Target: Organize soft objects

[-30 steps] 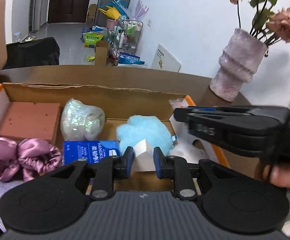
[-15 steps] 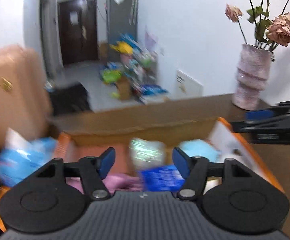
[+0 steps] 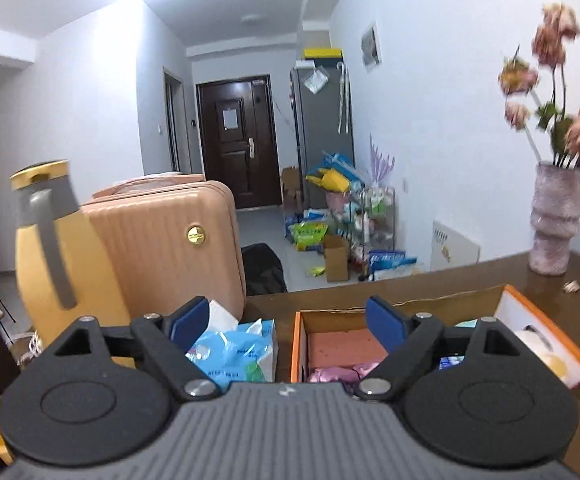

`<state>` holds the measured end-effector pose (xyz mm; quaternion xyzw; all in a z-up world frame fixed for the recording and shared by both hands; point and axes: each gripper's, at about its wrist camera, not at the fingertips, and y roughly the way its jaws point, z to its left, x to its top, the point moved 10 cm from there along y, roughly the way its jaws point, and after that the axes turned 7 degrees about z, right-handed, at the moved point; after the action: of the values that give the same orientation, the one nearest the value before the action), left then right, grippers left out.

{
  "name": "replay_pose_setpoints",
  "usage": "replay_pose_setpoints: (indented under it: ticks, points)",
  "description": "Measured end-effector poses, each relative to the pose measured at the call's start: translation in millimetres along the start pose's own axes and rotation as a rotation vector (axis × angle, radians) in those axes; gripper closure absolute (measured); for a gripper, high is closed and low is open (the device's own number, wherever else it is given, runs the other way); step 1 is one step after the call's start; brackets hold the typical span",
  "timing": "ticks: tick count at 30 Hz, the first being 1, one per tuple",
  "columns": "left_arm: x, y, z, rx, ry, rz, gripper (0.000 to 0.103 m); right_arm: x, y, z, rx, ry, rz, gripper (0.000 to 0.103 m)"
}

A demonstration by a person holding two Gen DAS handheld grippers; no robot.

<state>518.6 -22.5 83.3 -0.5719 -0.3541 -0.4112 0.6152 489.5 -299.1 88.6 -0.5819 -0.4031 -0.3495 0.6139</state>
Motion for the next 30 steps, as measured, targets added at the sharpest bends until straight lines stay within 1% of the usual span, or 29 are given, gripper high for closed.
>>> replay_pose_setpoints:
  ticks: [3,5,9,14,16,20,24,27,28,30]
  points:
    - [-13,-30,8,-0.015,-0.043,-0.029,0.011,-10,-33,6,-0.009,0.005,-0.058,0.008]
    - [-26,-55,14,-0.007,-0.041,-0.059,0.009,-23,-55,9,-0.012,0.029,-0.081,0.007]
    - [-62,-104,15,-0.011,-0.046,-0.091,0.003,-56,-92,22,0.019,0.049,-0.091,0.007]
    - [-103,-163,11,0.005,-0.01,-0.142,0.0,-100,-141,45,-0.003,0.006,-0.108,0.006]
    - [-117,-185,7,0.001,0.002,-0.147,0.0,-116,-160,53,-0.008,0.001,-0.115,0.006]
    - [-142,-231,9,-0.017,-0.02,-0.158,0.0,-145,-198,66,0.0,0.026,-0.123,0.002]
    - [-162,-270,10,-0.005,-0.025,-0.175,0.0,-176,-236,81,0.025,0.037,-0.122,0.001]
    - [-183,-299,14,0.019,-0.044,-0.182,0.0,-205,-264,96,0.041,0.042,-0.09,0.001]
    - [-193,-308,16,0.035,-0.055,-0.175,0.0,-212,-274,102,0.054,0.032,-0.095,0.0]
    - [-213,-322,17,0.059,-0.05,-0.162,0.0,-228,-296,111,0.046,0.029,-0.112,0.0]
